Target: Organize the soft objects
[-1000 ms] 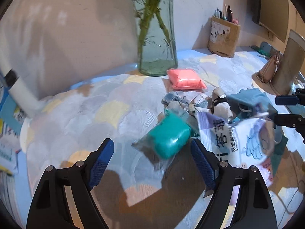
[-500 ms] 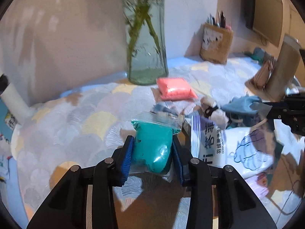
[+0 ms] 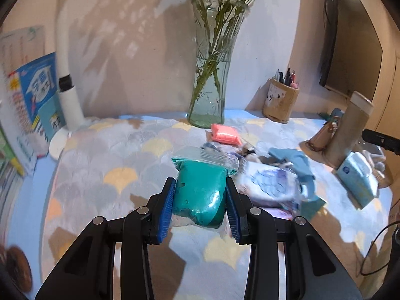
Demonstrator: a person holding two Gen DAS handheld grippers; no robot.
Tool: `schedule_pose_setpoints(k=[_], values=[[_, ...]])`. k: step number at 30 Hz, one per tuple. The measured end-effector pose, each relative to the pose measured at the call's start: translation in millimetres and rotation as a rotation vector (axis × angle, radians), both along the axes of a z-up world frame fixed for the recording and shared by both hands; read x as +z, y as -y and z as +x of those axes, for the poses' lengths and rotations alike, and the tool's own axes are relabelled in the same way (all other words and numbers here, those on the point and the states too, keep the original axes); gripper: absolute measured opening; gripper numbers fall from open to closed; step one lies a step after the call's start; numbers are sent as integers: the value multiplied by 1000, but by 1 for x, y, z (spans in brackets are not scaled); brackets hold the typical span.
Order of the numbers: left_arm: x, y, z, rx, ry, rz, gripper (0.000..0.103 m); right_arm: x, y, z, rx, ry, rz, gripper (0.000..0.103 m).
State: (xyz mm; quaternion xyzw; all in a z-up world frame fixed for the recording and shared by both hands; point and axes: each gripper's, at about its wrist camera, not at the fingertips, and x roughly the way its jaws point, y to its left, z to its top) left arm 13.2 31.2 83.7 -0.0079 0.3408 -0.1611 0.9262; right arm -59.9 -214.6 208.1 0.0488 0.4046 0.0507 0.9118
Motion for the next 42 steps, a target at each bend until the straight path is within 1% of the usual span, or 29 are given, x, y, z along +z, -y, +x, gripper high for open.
schedule_pose_setpoints(k=[1, 3, 4, 6, 7, 9, 10, 12, 13, 15, 16, 18, 19, 20, 21, 22, 23, 24, 27, 29, 30, 33, 34, 35, 37, 39, 42], values=[[-2, 0, -4, 10, -3, -5, 35, 4, -1, -6, 14, -2, 0, 7], [-8, 1, -10, 34, -10, -13, 35, 2, -5, -13, 52, -56, 0, 7], [-13, 0, -11, 44, -20, -21, 35, -2, -6, -15, 57, -79, -4, 12], [-22, -2, -13, 64, -32, -23, 35, -14, -13, -13, 68, -135, -23, 34], [-25, -2, -14, 73, -36, -23, 35, -21, -15, -10, 73, -150, -33, 54], [-33, -5, -13, 89, -42, -34, 35, -38, -20, -3, 70, -166, -53, 55], [-37, -5, -14, 97, -42, -31, 35, -49, -21, 6, 71, -199, -56, 55], [-48, 2, -9, 118, -66, 34, 35, -67, -19, 20, 56, -237, -49, 55], [-48, 4, -9, 111, -66, 43, 35, -75, -18, 26, 56, -248, -43, 55], [-43, 8, -14, 88, -24, 51, 35, -90, -18, 40, 53, -265, -59, 55], [-44, 8, -14, 83, -24, 53, 35, -96, -18, 46, 49, -277, -71, 55], [-44, 6, -13, 82, -33, 46, 35, -109, -19, 58, 55, -308, -63, 55], [-44, 4, -12, 83, -36, 38, 35, -115, -20, 64, 60, -319, -45, 55], [-44, 2, -12, 88, -37, 31, 35, -118, -22, 68, 60, -320, -37, 51], [-44, 1, -12, 92, -37, 24, 35, -119, -23, 70, 58, -313, -32, 41], [-44, 0, -11, 94, -37, 22, 35, -119, -24, 71, 53, -310, -31, 27], [-44, 0, -12, 94, -36, 22, 35, -117, -24, 71, 41, -302, -29, 21], [-44, 0, -12, 92, -33, 25, 35, -115, -23, 70, 32, -291, -21, 19], [-44, 2, -14, 84, -27, 29, 35, -101, -12, 58, 25, -237, 50, 18], [-44, 2, -14, 84, -27, 28, 35, -97, -7, 53, 31, -237, 78, 18], [-44, 2, -14, 84, -27, 27, 35, -99, -3, 52, 38, -257, 100, 18], [-43, 1, -14, 87, -25, 26, 35, -102, 4, 52, 8, -267, 108, 17], [-43, 1, -14, 88, -26, 26, 35, -103, 6, 52, -1, -262, 113, 8], [-43, 1, -14, 89, -26, 26, 35, -103, 9, 52, -9, -252, 130, 6], [-43, 0, -14, 90, -27, 24, 35, -101, 13, 54, -24, -226, 164, 6], [-43, 0, -13, 89, -28, 23, 35, -96, 14, 57, -44, -194, 157, 5], [-43, 1, -14, 90, -27, 23, 35, -86, 16, 61, -47, -150, 173, 5]])
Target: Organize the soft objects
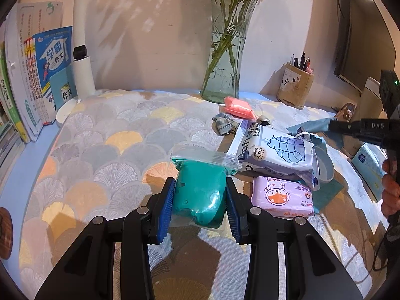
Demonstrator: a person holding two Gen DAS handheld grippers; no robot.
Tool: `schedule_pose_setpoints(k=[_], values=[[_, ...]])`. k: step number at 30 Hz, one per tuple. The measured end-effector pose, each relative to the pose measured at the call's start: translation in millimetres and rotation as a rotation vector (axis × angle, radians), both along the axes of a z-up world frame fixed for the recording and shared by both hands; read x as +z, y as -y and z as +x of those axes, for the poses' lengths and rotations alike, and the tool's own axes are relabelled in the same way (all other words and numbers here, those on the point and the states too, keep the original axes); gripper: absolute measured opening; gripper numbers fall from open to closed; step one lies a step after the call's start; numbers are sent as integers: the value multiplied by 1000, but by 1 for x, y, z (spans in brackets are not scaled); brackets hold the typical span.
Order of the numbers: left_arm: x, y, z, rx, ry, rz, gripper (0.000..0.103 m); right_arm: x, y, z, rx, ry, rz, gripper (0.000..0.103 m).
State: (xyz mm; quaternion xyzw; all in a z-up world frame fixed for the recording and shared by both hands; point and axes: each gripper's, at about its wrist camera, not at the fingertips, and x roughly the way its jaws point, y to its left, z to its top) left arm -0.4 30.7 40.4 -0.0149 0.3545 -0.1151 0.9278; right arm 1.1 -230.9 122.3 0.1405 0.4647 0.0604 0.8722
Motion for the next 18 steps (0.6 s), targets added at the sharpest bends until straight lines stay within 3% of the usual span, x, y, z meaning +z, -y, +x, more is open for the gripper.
schedule_pose_setpoints(k=[3, 6, 9, 11, 12, 16, 18], values=[[0, 0, 0, -1, -1, -3, 35, 1, -1, 8, 8, -27, -23, 6], [0, 0, 0, -1, 0, -3, 35, -11, -8, 21, 37, -92, -79, 12], [0, 0, 0, -2, 0, -3, 35, -25, -16, 30, 77, -148, -64, 19], [0, -1, 0, -3, 1, -5, 35, -33, -23, 35, 97, -176, -55, 48], [0, -1, 0, -4, 0, -6, 35, -34, -26, 36, 98, -167, -54, 54], [0, -1, 1, -7, 0, -11, 35, -34, -40, 50, 105, -140, -107, 56], [0, -2, 1, -7, 0, -14, 35, -37, -48, 58, 112, -135, -156, 51]])
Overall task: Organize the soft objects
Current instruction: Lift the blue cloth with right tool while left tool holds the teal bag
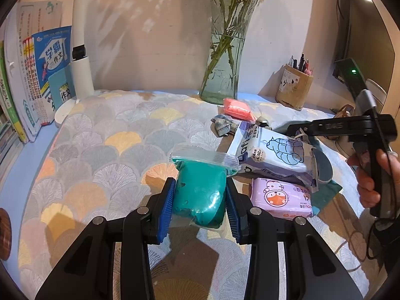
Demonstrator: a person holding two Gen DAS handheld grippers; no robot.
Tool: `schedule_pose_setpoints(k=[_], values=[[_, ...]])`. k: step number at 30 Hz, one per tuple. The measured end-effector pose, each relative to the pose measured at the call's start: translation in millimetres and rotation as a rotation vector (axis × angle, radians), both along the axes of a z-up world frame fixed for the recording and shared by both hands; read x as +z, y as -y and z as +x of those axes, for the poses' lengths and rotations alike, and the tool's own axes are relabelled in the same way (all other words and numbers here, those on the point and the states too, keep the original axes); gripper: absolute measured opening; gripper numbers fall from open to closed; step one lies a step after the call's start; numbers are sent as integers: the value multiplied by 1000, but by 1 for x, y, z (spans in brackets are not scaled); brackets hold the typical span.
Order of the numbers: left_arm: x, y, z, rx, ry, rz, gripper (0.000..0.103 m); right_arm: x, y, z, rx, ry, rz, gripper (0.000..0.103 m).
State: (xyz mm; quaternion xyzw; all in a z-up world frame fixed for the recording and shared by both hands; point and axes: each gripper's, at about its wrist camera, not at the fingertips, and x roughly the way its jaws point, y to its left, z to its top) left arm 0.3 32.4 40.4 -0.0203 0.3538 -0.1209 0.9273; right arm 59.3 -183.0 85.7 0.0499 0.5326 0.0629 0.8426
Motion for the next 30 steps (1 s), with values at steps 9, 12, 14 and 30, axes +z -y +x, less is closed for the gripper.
schedule_pose_setpoints(k=[9, 12, 14, 30], values=[[0, -1, 0, -9, 3, -4, 36, 26, 11, -8, -52, 163, 70, 7], [0, -1, 0, -7, 3, -6, 36, 62, 10, -26, -34, 259, 75, 7], [0, -1, 0, -5, 3, -6, 36, 87, 7, -43, -9, 304, 72, 7], [0, 1, -2, 1, 5, 6, 36, 76, 13, -181, 23, 145, 66, 7]])
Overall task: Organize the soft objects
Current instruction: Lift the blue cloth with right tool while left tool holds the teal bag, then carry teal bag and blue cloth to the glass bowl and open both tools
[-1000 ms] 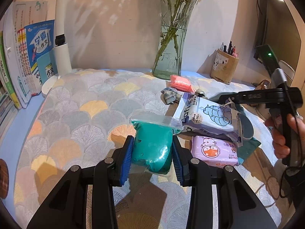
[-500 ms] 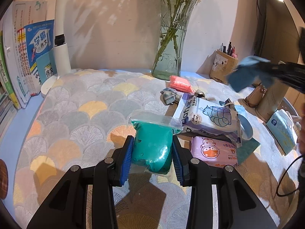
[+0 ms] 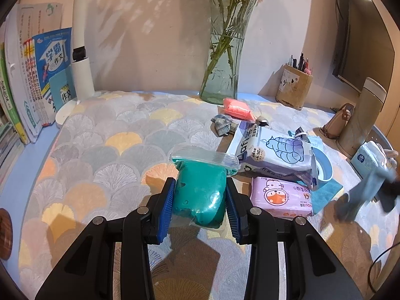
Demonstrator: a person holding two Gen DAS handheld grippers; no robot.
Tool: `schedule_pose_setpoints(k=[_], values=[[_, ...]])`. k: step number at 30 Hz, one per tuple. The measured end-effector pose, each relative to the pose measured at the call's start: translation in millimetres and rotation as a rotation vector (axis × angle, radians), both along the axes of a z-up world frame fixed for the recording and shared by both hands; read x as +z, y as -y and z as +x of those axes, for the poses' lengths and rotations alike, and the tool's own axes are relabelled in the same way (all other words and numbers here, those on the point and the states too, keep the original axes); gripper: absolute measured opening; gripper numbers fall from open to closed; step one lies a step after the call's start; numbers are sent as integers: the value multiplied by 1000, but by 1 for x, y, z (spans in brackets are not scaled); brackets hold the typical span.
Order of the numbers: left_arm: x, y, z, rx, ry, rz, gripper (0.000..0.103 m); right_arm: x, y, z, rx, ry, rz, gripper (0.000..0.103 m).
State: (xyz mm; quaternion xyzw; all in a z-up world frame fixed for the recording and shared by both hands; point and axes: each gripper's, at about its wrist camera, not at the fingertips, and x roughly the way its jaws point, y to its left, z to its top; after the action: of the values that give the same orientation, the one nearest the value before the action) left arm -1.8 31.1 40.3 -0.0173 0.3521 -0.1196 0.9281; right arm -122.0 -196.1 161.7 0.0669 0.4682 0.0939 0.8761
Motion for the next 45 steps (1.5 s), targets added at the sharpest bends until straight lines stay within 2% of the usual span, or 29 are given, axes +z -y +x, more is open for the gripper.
schedule_pose_setpoints(k=[3, 5, 7, 9, 11, 12, 14, 16, 18, 20, 22, 23, 25, 27, 28, 29, 31, 35, 40, 45], values=[[-1, -3, 1, 2, -9, -13, 36, -33, 0, 4, 3, -101, 18, 13], [-1, -4, 1, 4, -14, -18, 36, -57, 2, 7, 0, -202, 42, 25], [-2, -4, 2, 1, -16, -20, 35, -70, 5, 5, -16, -254, 69, 27], [-2, -3, 2, -1, -17, -21, 35, -70, 11, -6, -18, -246, 95, 31], [-1, -2, 1, -2, -15, -18, 36, -62, 17, -15, -42, -223, 92, 64], [-1, -1, 1, -4, -11, -16, 35, -56, 19, -17, -49, -197, 88, 68], [-1, -1, 0, -5, -7, -14, 35, -44, 19, -16, -36, -145, 95, 83], [0, -1, 0, -5, -6, -14, 35, -39, 15, -6, -30, -121, 95, 87], [-1, -1, -1, -3, -6, -15, 35, -42, 4, 10, -9, -128, 67, 87], [0, -1, -1, -2, -7, -17, 35, -49, -10, 22, 3, -119, -5, 82], [0, -1, -1, -2, -7, -17, 36, -59, -18, 28, 13, -147, -57, 52], [0, -1, -1, -2, -7, -16, 36, -67, -20, 30, 17, -174, -69, 44], [0, -1, -1, 0, -5, -11, 35, -77, -23, 31, 17, -192, -66, 38], [2, -1, -3, 2, 1, -11, 35, -77, -20, 29, 11, -171, -79, 13], [4, 0, -5, 4, 5, -6, 35, -72, -14, 26, 11, -158, -25, 8], [7, 1, -8, 0, 13, -4, 35, -65, -7, 23, 5, -141, 40, 9], [15, 5, -16, -11, 24, -17, 35, -49, 6, 17, -9, -94, 106, 8], [47, 21, -34, -54, 80, -48, 35, -5, 30, -2, -47, 14, 134, 8], [101, 69, -55, -186, 181, -67, 35, 33, 58, -27, -102, 117, 106, 8], [141, 127, -74, -327, 242, -88, 35, 65, 95, -56, -190, 201, 72, 8]])
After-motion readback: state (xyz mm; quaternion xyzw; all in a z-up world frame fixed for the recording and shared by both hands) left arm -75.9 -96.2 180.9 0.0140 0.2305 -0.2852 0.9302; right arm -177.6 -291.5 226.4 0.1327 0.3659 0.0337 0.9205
